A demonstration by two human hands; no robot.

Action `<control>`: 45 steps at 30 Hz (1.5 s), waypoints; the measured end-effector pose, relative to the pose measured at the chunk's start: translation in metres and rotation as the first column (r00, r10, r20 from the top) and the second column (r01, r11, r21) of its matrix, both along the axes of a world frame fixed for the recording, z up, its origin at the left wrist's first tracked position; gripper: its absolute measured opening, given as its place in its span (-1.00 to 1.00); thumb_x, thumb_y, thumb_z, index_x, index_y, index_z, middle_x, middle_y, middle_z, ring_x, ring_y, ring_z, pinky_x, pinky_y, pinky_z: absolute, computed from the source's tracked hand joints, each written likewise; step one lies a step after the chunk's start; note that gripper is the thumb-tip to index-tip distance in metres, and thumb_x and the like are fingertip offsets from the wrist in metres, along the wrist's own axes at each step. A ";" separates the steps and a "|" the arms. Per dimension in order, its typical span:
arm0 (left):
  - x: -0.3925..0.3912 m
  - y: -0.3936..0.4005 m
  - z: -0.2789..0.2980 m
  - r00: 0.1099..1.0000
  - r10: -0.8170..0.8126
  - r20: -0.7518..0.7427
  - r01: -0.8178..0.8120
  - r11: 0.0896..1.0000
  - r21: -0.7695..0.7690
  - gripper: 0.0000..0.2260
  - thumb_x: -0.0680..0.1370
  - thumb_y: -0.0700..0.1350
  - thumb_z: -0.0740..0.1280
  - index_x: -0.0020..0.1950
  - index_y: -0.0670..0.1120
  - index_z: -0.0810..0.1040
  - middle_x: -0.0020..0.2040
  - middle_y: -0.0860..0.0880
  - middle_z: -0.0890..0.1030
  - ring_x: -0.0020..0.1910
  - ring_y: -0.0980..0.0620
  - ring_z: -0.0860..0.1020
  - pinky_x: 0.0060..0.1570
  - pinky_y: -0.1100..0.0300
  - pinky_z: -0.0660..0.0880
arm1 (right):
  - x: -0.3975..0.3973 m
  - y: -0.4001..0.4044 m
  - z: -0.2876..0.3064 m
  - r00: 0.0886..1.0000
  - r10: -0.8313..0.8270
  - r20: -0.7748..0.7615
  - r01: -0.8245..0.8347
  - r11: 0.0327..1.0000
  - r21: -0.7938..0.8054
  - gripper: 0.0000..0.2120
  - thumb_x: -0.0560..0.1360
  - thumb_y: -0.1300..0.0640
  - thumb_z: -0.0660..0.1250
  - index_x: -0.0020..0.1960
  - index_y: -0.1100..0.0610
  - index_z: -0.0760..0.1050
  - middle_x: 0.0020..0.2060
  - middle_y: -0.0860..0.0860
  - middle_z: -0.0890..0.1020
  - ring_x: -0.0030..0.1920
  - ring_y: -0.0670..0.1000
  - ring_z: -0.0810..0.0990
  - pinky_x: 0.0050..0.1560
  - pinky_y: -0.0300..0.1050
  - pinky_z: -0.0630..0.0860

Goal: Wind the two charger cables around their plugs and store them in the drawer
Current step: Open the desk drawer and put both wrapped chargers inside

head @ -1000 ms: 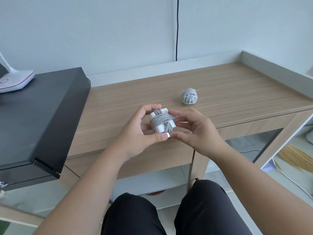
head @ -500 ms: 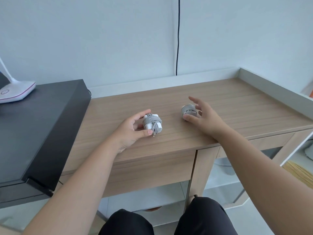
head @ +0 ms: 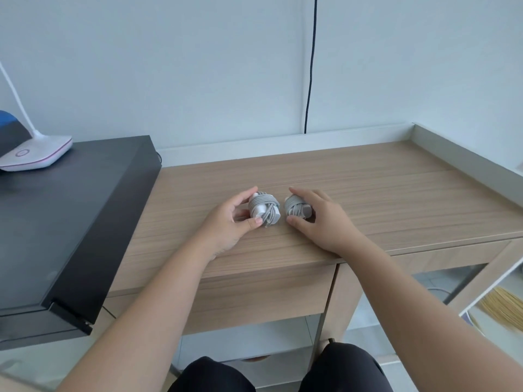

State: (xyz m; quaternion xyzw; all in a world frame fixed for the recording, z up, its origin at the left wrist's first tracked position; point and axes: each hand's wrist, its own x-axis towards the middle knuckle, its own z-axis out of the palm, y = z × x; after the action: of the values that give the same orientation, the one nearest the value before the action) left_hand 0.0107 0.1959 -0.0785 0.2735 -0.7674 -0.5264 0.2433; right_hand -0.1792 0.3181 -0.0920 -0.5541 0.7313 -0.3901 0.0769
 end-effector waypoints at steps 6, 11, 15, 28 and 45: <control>0.001 0.009 -0.002 0.998 0.047 0.033 -0.044 0.996 -0.082 -0.35 0.51 -0.22 0.42 0.53 0.07 0.24 0.27 0.06 0.51 0.00 0.44 0.56 0.03 0.50 0.44 | 0.009 -0.002 -0.005 0.999 0.027 -0.038 -0.028 1.000 -0.004 -0.39 0.46 -0.04 0.40 0.46 -0.13 0.27 0.37 -0.11 0.40 0.35 -0.10 0.38 0.26 -0.30 0.26; 0.013 0.020 -0.011 0.995 0.103 0.019 -0.100 0.991 -0.092 -0.24 0.50 -0.20 0.43 0.56 0.03 0.07 0.45 0.05 0.35 0.25 0.12 0.49 0.29 0.20 0.42 | 0.007 0.002 -0.003 0.999 0.031 -0.006 -0.031 0.999 0.007 -0.36 0.46 -0.14 0.38 0.46 -0.26 0.19 0.49 -0.14 0.25 0.46 -0.08 0.25 0.34 -0.23 0.21; 0.032 0.036 -0.022 0.979 0.193 0.061 -0.165 0.936 -0.311 -0.32 0.51 -0.11 0.42 0.53 0.03 0.16 0.38 0.06 0.42 0.26 0.10 0.46 0.28 0.20 0.39 | 0.011 0.003 -0.003 0.998 0.002 -0.060 -0.004 1.000 -0.029 -0.41 0.49 -0.22 0.29 0.47 -0.23 0.21 0.53 -0.10 0.14 0.52 0.04 0.08 0.42 -0.15 0.04; 0.054 0.123 -0.158 0.728 0.676 0.112 -0.486 0.394 0.780 -0.78 0.55 -0.09 0.34 0.18 -0.11 0.57 -0.04 -0.11 0.55 -0.21 -0.10 0.48 -0.26 0.19 0.38 | 0.030 0.000 -0.005 0.932 0.124 -0.341 -0.105 0.992 0.075 -0.46 0.51 -0.34 -0.03 0.47 -0.29 0.10 0.54 -0.11 0.12 0.55 0.06 -0.01 0.52 0.10 0.00; 0.074 0.117 -0.152 0.698 0.710 0.095 -0.260 0.128 0.957 -0.85 0.56 -0.19 0.26 0.11 -0.17 0.45 0.29 -0.24 0.47 0.22 -0.24 0.56 0.21 0.04 0.51 | 0.026 -0.001 -0.009 0.909 0.103 -0.404 -0.076 0.994 0.083 -0.46 0.52 -0.25 0.08 0.48 -0.23 0.14 0.52 -0.08 0.22 0.53 0.12 0.05 0.50 0.12 0.10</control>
State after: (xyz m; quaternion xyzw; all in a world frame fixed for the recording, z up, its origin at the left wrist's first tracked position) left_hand 0.0842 0.3130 -0.2306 0.4895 -0.1167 -0.7909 0.3481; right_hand -0.1532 0.3167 -0.1008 -0.6534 0.7175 -0.2378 -0.0415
